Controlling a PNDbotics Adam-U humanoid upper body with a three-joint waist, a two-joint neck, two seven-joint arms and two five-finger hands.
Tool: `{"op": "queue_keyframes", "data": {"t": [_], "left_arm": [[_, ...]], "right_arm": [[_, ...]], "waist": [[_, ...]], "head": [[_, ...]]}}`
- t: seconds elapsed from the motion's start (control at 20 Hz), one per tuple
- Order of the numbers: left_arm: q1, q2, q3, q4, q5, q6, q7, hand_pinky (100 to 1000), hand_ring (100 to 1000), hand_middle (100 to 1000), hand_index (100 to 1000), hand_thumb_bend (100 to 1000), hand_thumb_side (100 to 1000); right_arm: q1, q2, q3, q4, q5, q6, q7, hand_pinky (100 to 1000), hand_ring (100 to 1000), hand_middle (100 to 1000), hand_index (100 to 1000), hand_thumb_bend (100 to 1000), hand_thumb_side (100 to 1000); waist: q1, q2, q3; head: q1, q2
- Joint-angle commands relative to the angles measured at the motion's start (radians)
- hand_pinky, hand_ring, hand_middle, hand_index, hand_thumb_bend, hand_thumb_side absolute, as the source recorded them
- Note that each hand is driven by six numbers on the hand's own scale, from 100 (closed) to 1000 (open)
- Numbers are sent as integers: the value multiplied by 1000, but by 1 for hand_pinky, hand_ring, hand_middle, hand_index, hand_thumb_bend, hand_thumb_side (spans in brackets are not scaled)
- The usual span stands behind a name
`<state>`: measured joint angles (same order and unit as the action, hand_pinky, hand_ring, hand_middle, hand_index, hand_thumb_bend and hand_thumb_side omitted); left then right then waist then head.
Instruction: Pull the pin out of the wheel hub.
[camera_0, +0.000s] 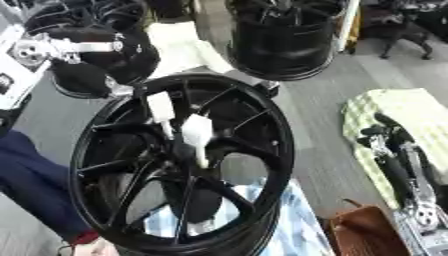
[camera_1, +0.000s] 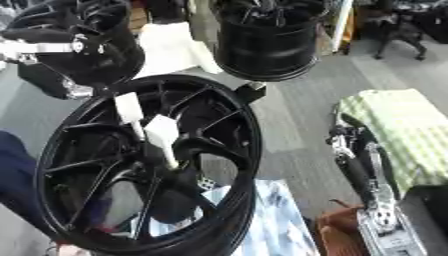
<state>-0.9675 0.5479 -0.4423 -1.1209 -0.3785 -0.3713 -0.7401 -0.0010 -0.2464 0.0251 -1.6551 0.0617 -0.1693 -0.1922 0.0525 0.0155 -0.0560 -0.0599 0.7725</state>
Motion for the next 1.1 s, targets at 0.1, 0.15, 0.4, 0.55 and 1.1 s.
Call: {"op": "queue_keyframes", "data": {"t": [0.1, 0.15, 0.4, 0.55, 1.1], "left_arm": [[-23, -23, 12, 45, -82, -55, 0, 746, 1000, 800, 925, 233, 540], [-23, -32, 15, 55, -99, -64, 6, 740, 1000, 799, 925, 231, 542], [-22, -57, 16, 81, -122, -98, 6, 730, 1000, 794, 927, 233, 568], [-20, -60, 8, 78, -123, -104, -15, 722, 1000, 792, 929, 246, 582], [-13, -64, 5, 82, -150, -124, -66, 680, 1000, 780, 932, 271, 528]], "right_arm": [[-14, -20, 0, -13, -4, -2, 1, 732, 641, 626, 884, 100, 658], [-14, -20, 0, -13, -4, -2, 1, 732, 641, 626, 884, 100, 659], [-16, -19, 1, -13, -5, -2, 2, 732, 641, 626, 884, 100, 659], [-17, -19, 2, -12, -5, -2, 3, 732, 641, 626, 884, 100, 659], [-19, -18, 2, -12, -5, -3, 3, 732, 641, 626, 884, 100, 660]], "waist": [[-5, -9, -3], [-6, -9, -4], [-6, -8, -6], [-6, -8, -7], [-5, -8, -9]], "head": [[0, -3], [1, -3], [2, -3], [3, -3], [-1, -3]]}}
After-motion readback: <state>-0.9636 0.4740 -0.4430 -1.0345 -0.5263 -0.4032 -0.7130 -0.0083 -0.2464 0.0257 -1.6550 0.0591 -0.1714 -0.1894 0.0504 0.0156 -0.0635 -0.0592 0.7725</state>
